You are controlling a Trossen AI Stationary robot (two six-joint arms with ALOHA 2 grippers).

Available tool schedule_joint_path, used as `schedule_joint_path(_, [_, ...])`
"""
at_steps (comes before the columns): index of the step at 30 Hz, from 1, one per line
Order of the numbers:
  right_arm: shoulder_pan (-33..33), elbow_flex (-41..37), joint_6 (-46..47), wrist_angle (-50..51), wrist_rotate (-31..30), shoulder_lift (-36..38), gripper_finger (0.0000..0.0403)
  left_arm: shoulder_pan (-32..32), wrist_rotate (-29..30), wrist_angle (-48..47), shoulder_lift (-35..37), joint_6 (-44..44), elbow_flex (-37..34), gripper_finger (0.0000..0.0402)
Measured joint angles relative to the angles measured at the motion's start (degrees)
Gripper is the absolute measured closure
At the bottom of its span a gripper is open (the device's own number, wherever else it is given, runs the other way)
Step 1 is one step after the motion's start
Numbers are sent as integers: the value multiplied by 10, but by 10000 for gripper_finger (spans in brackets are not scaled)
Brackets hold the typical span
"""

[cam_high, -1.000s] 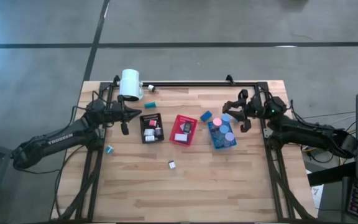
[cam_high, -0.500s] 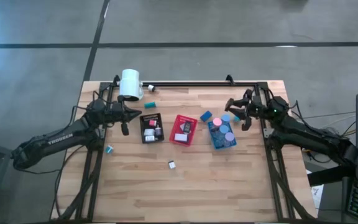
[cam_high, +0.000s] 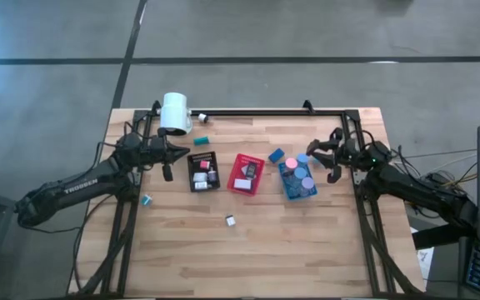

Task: Pick & Place Office items
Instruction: Put the black digital clock into the red bin

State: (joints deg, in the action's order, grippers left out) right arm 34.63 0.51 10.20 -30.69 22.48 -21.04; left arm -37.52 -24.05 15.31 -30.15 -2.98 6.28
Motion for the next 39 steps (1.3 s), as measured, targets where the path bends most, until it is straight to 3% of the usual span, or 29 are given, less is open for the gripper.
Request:
schedule_joint_path(22, [0, 0, -65, 35, -16, -21, 276, 0, 1, 1, 0, -28, 0, 383])
schedule_joint_path(27, [-1, 4, 15, -46, -17, -47, 275, 0, 2, 14, 0, -26, 0, 383])
schedule_joint_path(33, [-24, 86, -1, 38, -39, -102, 275, 0, 2, 14, -1, -15, 0, 383])
schedule_joint_path(39, [-54, 224, -33, 157, -47, -220, 275, 0, 2, 15, -1, -15, 0, 383])
